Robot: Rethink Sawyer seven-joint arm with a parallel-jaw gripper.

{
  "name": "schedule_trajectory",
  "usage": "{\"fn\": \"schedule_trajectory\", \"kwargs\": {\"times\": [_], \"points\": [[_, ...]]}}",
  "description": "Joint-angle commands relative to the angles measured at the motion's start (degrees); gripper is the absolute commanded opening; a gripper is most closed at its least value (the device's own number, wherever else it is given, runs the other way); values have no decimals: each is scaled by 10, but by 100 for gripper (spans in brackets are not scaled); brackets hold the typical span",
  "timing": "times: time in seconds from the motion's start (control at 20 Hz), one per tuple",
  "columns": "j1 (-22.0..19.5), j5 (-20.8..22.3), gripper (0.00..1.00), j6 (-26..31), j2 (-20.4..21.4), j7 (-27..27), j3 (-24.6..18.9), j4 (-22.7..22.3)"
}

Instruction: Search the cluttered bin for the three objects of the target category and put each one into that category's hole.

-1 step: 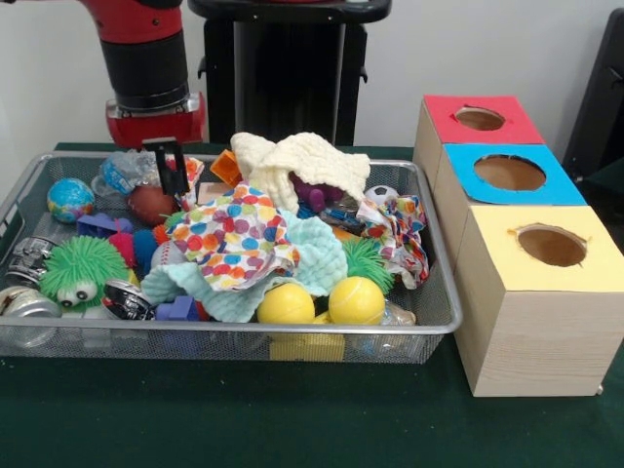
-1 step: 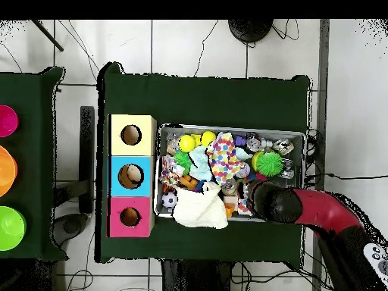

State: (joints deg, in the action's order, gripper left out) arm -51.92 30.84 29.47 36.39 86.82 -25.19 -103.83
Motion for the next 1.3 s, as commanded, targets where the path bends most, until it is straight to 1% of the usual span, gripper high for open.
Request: {"fn": "schedule_trajectory", "kwargs": {"times": [0.05, 0.25, 0.45, 0.6, 0.75, 0.85, 0.95, 1.15, 1.3], "points": [[-2, 44, 0, 61, -22, -125, -50, 50], [-4, 47, 0, 57, -20, -119, -50, 42], [-1, 57, 0, 35, -21, -102, -43, 29], [0, 83, 0, 2, -51, -80, -27, 24], [-2, 106, 0, -36, -68, -51, -13, 13], [-13, 108, 0, -29, -67, -58, -22, 11], [-32, 103, 0, -4, -62, -83, -39, 22], [-56, 94, 0, 50, -75, -139, -69, 72], [-59, 93, 0, 64, -72, -144, -76, 79]]}}
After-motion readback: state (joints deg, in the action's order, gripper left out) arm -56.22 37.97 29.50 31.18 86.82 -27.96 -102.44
